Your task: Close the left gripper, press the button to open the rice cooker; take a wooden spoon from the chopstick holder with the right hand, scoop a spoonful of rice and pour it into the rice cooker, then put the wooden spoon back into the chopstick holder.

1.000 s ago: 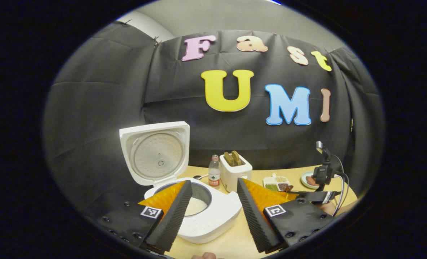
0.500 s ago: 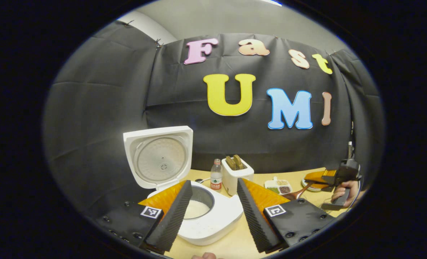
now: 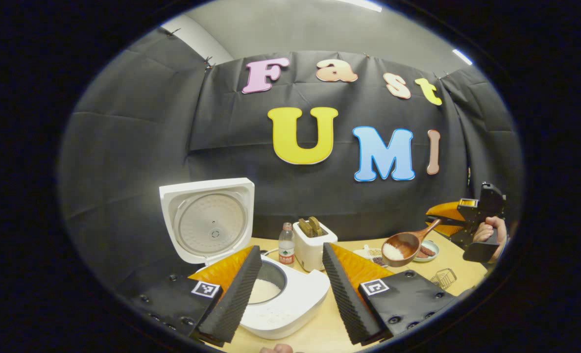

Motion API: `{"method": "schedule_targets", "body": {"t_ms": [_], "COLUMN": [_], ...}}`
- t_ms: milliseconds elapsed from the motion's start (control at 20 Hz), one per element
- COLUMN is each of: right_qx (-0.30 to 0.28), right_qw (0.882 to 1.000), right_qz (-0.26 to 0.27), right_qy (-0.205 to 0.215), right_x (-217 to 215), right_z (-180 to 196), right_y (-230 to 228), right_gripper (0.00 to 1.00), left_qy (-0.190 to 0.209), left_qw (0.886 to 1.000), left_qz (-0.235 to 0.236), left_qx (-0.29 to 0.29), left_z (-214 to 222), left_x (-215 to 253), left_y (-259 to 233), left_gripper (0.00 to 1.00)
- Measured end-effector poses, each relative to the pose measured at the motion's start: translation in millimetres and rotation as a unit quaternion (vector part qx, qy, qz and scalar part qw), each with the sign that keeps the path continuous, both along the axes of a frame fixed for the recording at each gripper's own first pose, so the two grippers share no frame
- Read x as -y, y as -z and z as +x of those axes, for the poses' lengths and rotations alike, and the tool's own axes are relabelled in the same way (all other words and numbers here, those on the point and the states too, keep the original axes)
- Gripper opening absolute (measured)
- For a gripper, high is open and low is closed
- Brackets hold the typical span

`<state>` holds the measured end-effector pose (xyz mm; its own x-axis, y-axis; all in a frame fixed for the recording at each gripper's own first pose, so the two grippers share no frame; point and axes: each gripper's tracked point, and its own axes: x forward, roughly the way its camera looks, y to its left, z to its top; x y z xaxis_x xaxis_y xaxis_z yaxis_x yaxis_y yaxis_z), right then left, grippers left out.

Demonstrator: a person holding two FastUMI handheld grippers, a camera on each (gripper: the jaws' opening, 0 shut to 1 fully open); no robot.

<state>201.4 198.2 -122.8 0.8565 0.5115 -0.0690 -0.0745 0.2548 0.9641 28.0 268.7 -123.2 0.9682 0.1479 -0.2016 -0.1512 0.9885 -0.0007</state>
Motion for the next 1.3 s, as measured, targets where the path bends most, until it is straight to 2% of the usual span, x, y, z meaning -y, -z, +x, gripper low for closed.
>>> {"method": "schedule_targets", "body": {"t_ms": [150,600,950,1150,1300], "right_qx": [0.014,0.032,0.067,0.102,0.138], "right_qw": [1.0,0.997,0.987,0.968,0.942], "right_qz": [0.001,0.004,-0.066,-0.155,-0.24], "right_qy": [-0.016,-0.076,-0.133,-0.168,-0.189], "right_x": [-26.7,-125.4,-216.6,-271.5,-313.6], "right_z": [-6.7,-6.4,9.9,15.8,21.4], "right_y": [-18.4,-40.8,-40.8,-23.5,-2.3], "right_gripper": [0.13,0.13,0.13,0.13,0.13], "left_qy": [0.016,0.013,0.01,0.002,-0.011], "left_qw": [1.0,1.0,1.0,1.0,1.0], "left_qz": [-0.001,-0.008,-0.016,-0.023,-0.022], "left_qx": [0.014,0.004,-0.007,-0.014,-0.019], "left_z": [-3.7,-30.5,-46.9,-57.7,-64.8], "left_x": [-7.4,-58.8,-82.3,-94.5,-102.7], "left_y": [-3.3,10.9,32.2,43.0,49.0], "left_gripper": [0.89,0.9,0.89,0.89,0.89]}}
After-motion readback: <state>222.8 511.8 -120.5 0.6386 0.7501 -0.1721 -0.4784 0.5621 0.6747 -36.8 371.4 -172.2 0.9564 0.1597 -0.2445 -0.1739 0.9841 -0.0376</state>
